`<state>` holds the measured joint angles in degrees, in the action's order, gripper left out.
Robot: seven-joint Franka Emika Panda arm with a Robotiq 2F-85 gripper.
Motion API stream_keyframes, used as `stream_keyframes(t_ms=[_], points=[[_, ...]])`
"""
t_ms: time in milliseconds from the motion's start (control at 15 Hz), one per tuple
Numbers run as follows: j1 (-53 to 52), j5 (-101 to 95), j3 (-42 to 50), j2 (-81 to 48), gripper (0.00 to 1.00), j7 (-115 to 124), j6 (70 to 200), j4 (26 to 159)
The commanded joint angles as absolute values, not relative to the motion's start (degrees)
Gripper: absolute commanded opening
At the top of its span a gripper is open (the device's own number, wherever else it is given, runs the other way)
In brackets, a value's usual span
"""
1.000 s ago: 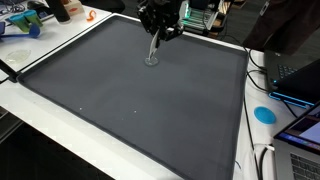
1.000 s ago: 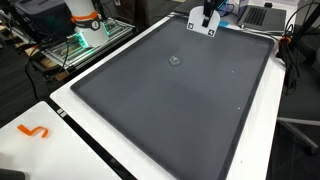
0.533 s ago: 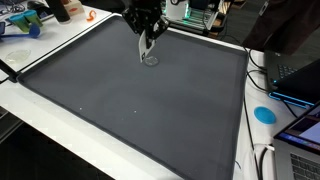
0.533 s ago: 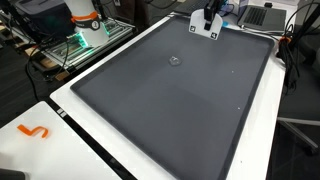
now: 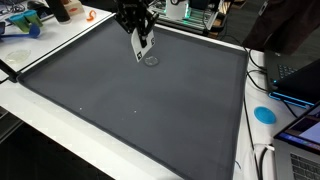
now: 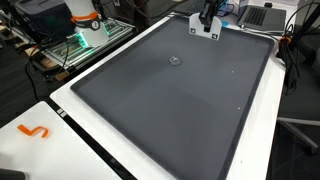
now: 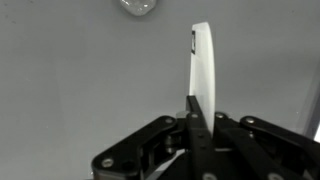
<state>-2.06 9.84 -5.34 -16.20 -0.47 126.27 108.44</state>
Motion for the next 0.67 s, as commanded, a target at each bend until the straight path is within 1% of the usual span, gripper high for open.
stream_keyframes(t_ms=[0, 67, 467, 533, 600], points=[[0.5, 17.4, -5.8, -12.2, 0.01, -7.9, 130.6, 115.5], [-1.1, 14.0, -5.1, -15.0, 0.04, -4.5, 128.3, 110.9], [-0.4, 15.8, -5.1, -13.7, 0.04, -6.4, 129.1, 113.1], [-0.1, 16.3, -5.0, -14.0, 0.01, -6.6, 128.8, 113.0], [0.7, 18.6, -5.3, -14.3, 0.01, -8.1, 128.1, 113.0]])
